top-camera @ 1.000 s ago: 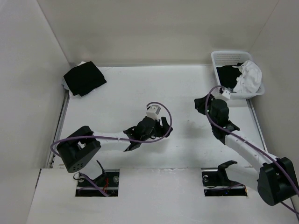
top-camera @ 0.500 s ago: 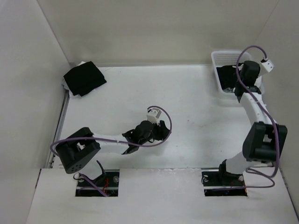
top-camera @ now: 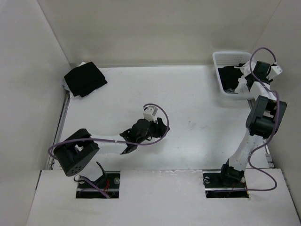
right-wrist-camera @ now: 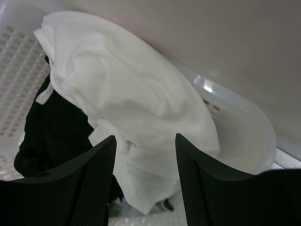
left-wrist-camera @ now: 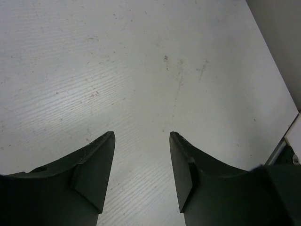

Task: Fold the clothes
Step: Grab the tank top from the pile

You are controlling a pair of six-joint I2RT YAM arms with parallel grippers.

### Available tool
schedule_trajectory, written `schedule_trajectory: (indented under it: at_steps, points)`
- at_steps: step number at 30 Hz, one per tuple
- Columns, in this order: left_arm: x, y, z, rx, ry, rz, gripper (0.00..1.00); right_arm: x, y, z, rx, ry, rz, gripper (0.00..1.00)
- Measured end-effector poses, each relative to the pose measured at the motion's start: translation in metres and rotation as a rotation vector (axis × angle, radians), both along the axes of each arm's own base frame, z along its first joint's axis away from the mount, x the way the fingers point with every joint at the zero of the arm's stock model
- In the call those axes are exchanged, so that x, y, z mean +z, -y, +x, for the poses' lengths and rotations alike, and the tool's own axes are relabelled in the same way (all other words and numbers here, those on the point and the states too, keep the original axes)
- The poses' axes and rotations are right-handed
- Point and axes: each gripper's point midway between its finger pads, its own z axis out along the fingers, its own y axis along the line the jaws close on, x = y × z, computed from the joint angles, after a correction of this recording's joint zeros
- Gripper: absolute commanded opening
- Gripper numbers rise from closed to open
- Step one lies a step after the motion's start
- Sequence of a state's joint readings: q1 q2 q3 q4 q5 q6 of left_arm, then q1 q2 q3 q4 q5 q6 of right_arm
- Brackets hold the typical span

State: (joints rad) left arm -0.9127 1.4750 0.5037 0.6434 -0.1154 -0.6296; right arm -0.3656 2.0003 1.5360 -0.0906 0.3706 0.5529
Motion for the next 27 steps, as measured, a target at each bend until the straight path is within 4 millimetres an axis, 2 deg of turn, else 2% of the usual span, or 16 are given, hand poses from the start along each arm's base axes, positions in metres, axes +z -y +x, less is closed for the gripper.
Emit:
schedule_trajectory:
  at_steps: [6, 8, 12, 17, 18, 19, 21, 22, 23, 24, 25, 27]
  points:
    - [0.002, -0.003, 0.006, 0.007, 0.001, -0.012, 0.49, -0.005, 0.013, 0.033, -0.001, 0.025, -0.004, 0.56]
    - [0.000, -0.008, 0.009, 0.020, -0.001, -0.014, 0.50, -0.013, 0.015, 0.042, -0.001, 0.021, 0.001, 0.51]
    - [-0.004, -0.015, 0.013, 0.035, -0.015, -0.012, 0.50, -0.032, 0.018, 0.053, 0.001, 0.007, 0.015, 0.06]
    - [-0.005, -0.013, 0.012, 0.026, -0.026, -0.027, 0.50, -0.035, 0.013, 0.049, -0.005, 0.034, 0.027, 0.04]
    - [-0.006, -0.012, 0.011, 0.021, -0.033, -0.028, 0.50, -0.031, 0.011, 0.044, -0.007, 0.063, 0.024, 0.04]
    - [-0.007, -0.012, 0.011, 0.019, -0.037, -0.028, 0.50, -0.027, 0.006, 0.031, -0.012, 0.067, 0.029, 0.04]
    - [-0.009, -0.011, 0.010, 0.011, -0.044, -0.030, 0.50, -0.012, 0.000, 0.020, -0.015, 0.097, 0.026, 0.05]
    - [-0.008, -0.010, 0.009, 0.009, -0.044, -0.033, 0.49, 0.004, -0.005, 0.012, -0.016, 0.136, 0.020, 0.06]
    - [-0.008, -0.010, 0.009, 0.008, -0.043, -0.035, 0.49, 0.030, -0.014, 0.000, -0.014, 0.183, 0.011, 0.06]
    - [-0.007, -0.009, 0.009, 0.007, -0.043, -0.039, 0.49, 0.042, -0.016, -0.002, -0.013, 0.207, 0.006, 0.06]
    - [-0.006, -0.009, 0.009, 0.005, -0.042, -0.042, 0.49, 0.078, -0.025, -0.005, -0.001, 0.298, -0.016, 0.06]
    - [-0.005, -0.008, 0.010, 0.006, -0.039, -0.049, 0.49, 0.132, -0.051, -0.020, 0.036, 0.428, -0.042, 0.06]
